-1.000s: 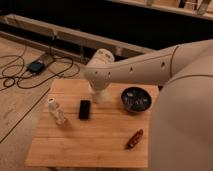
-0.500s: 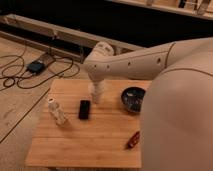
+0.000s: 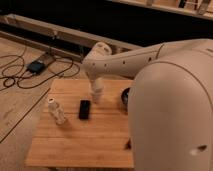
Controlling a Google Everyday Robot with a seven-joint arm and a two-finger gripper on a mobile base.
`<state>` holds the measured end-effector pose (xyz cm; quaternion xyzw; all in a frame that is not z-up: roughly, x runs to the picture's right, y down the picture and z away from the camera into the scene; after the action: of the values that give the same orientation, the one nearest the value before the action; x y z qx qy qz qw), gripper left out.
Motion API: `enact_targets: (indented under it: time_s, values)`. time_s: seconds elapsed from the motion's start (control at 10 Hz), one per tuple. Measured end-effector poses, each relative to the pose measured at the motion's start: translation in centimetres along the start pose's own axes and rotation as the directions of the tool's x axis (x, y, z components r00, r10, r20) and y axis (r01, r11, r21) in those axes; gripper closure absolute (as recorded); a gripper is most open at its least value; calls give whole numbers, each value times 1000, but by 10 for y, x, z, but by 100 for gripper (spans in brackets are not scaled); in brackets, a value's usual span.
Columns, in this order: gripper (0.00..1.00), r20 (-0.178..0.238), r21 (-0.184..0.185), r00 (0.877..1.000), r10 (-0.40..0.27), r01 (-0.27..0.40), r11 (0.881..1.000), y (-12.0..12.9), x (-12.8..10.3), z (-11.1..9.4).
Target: Place the white sponge in the ceramic cup
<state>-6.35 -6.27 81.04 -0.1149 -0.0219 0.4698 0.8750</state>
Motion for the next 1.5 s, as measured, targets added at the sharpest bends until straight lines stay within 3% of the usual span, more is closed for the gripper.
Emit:
enact_targets:
  time_s: [0.3,0.8,1.5]
  values:
    - [100,43,-31,999,-10,11,999,-4,-9,22]
    - [98,66,-78,998,1,4,997,-6,1,58]
    - [31,102,-116,994,32,-20,993,-1,13,73]
